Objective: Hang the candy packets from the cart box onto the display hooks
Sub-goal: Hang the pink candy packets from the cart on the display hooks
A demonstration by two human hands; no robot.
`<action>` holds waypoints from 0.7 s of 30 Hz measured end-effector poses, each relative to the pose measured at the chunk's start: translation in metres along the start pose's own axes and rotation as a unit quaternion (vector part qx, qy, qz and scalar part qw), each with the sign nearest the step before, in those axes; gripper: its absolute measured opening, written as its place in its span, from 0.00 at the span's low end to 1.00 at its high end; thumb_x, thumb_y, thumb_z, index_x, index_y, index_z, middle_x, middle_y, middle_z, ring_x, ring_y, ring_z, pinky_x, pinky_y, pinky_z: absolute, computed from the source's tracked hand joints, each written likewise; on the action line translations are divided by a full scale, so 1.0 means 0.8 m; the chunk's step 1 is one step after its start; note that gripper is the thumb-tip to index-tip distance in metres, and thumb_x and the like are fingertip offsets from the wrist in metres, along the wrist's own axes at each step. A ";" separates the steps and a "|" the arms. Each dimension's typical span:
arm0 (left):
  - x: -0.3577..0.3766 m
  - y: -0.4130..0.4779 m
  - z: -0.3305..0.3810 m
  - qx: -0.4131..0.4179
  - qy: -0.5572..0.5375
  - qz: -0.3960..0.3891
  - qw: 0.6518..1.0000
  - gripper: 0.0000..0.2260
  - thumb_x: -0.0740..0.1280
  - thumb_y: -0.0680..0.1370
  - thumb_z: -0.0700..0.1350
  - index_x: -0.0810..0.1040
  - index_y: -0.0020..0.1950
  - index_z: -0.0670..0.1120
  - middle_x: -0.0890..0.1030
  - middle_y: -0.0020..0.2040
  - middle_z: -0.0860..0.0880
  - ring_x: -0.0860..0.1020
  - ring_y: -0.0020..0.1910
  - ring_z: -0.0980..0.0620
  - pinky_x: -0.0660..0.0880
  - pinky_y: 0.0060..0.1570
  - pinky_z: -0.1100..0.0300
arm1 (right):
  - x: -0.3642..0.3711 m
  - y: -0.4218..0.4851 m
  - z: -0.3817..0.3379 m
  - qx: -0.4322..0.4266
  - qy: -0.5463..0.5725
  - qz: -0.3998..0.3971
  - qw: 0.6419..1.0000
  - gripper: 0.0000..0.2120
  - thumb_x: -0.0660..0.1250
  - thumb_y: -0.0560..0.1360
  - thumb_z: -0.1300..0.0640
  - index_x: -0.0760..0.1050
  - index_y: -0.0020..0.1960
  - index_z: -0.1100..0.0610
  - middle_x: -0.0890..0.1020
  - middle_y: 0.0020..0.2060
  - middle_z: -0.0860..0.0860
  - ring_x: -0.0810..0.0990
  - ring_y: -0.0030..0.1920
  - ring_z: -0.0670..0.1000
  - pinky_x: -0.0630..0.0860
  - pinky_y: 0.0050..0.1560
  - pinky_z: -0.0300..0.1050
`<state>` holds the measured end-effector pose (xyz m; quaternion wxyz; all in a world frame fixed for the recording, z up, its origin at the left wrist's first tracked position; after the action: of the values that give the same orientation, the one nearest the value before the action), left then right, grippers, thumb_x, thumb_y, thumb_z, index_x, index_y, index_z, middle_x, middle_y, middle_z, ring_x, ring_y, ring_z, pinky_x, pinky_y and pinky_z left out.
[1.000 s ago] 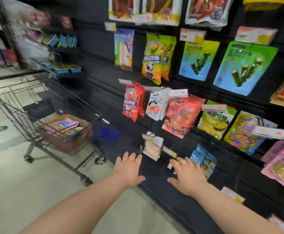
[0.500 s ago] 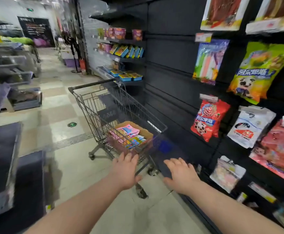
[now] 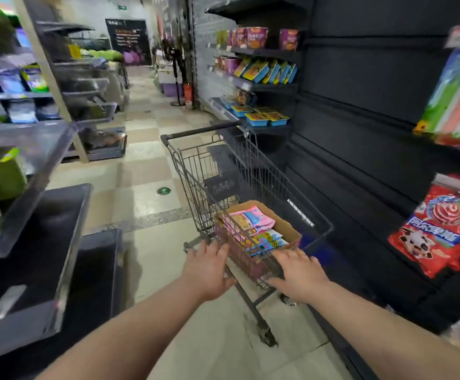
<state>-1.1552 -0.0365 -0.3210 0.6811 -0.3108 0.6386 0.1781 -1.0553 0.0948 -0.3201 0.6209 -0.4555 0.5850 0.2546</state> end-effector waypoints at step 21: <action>-0.001 0.326 0.001 -0.001 0.016 -0.077 0.997 0.38 0.59 0.77 0.63 0.48 0.80 0.48 0.54 0.80 0.45 0.51 0.78 0.42 0.54 0.74 0.44 | -0.041 0.290 0.149 0.024 0.059 -0.056 0.996 0.29 0.60 0.76 0.41 0.58 0.73 0.47 0.68 0.69 0.50 0.64 0.71 0.55 0.60 0.69 0.56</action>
<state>-1.3216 0.1578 -0.3712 0.6822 -0.3629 0.6232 0.1208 -1.1993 0.3107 -0.3627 0.6094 -0.4862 0.6005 0.1780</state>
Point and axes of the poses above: each hand's wrist, its own y-axis towards the middle knuckle, its own x-axis out of the palm, z = x × y, the point moved 10 cm from there along y, towards the middle knuckle
